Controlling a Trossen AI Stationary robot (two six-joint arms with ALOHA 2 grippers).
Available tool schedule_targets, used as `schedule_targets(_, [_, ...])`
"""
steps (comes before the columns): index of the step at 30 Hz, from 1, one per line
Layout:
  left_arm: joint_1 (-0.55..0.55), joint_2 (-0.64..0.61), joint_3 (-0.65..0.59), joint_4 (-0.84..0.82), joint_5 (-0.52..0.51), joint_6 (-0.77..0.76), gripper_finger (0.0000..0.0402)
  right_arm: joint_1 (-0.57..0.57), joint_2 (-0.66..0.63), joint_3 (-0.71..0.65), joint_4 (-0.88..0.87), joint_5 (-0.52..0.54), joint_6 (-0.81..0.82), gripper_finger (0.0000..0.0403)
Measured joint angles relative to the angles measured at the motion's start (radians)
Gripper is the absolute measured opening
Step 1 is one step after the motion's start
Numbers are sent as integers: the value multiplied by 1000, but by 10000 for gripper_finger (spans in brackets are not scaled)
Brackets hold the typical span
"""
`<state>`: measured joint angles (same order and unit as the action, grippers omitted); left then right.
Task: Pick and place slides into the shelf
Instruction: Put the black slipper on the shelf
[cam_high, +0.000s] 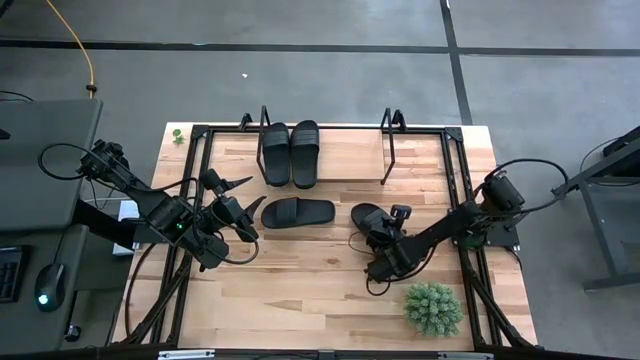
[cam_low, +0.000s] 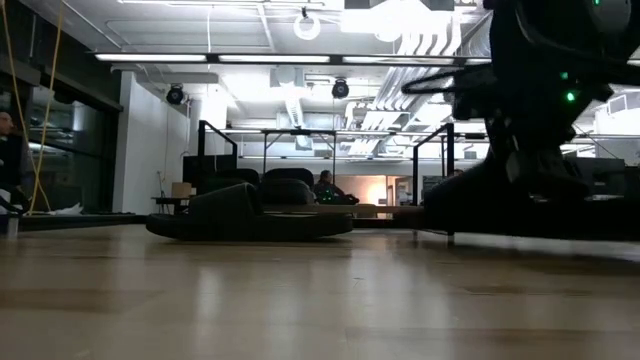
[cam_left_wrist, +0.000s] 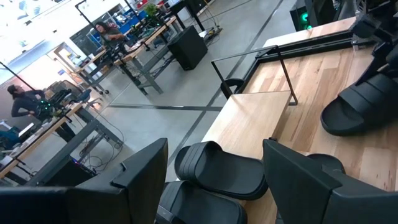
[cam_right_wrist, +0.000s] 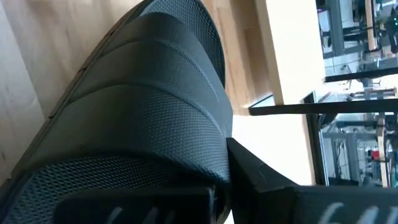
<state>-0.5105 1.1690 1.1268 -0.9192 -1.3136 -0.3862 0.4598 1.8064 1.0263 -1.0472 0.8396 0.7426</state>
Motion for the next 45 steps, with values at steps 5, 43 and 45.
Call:
schedule_targets(5, [0,0,0,0,0,0,246,-24,0,60,-52,6,20,1])
schedule_targets(43, [0,0,0,-3,27,-11,246,-341,-1,263,-173,142,-83,0])
schedule_targets(45, [0,0,0,-3,14,-11,246,-359,-1,263,-159,155,-109,0])
